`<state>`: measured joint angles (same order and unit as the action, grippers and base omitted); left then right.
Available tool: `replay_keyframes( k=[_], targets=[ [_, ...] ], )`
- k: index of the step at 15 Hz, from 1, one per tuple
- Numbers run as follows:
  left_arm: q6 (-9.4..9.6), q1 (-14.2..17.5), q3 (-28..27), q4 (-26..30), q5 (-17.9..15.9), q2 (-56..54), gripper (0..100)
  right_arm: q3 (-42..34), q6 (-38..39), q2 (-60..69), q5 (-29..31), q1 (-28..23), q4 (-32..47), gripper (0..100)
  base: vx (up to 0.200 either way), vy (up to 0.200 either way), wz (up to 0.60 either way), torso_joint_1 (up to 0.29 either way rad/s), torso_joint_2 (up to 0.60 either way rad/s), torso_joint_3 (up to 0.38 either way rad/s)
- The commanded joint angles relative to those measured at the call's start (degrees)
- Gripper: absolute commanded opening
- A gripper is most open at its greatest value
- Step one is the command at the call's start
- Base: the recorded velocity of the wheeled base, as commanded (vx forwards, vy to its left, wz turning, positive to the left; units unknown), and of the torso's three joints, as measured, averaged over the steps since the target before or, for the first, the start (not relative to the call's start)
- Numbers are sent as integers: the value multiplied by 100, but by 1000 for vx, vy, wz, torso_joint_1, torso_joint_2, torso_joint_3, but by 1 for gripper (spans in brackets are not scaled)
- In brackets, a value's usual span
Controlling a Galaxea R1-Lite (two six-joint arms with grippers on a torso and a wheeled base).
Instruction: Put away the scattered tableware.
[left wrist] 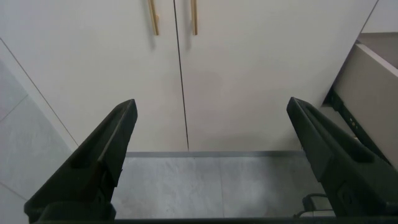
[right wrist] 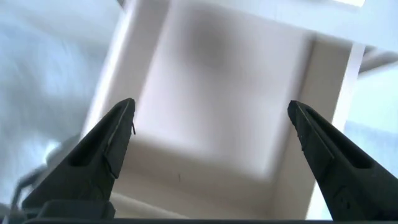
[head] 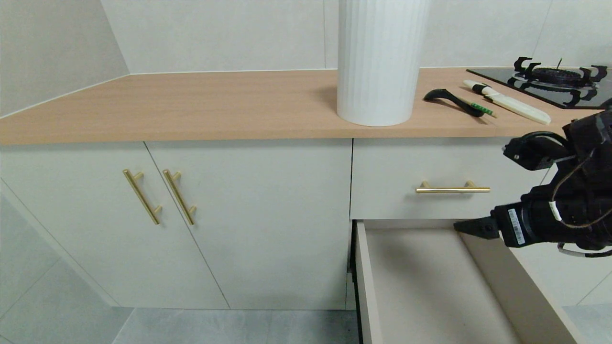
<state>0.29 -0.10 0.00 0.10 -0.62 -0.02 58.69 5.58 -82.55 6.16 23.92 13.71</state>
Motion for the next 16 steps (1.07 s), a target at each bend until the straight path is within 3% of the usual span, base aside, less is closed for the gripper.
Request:
replay_keyframes(
  k=[1,8,12,16],
  targets=[
    [-3,1,0,-1,1,2,100,29,4,117,17,-63,-150,100,0,0,0,0,0,0],
    [6,1,0,-1,1,2,100,55,-5,178,26,-107,-167,100,0,0,0,0,0,0],
    [-3,1,0,-1,1,2,100,64,-13,205,26,-230,-211,100,0,0,0,61,-232,-242],
    [-3,1,0,-1,1,2,100,38,-13,178,26,-230,-299,100,0,0,0,174,-520,-292]
  ],
)
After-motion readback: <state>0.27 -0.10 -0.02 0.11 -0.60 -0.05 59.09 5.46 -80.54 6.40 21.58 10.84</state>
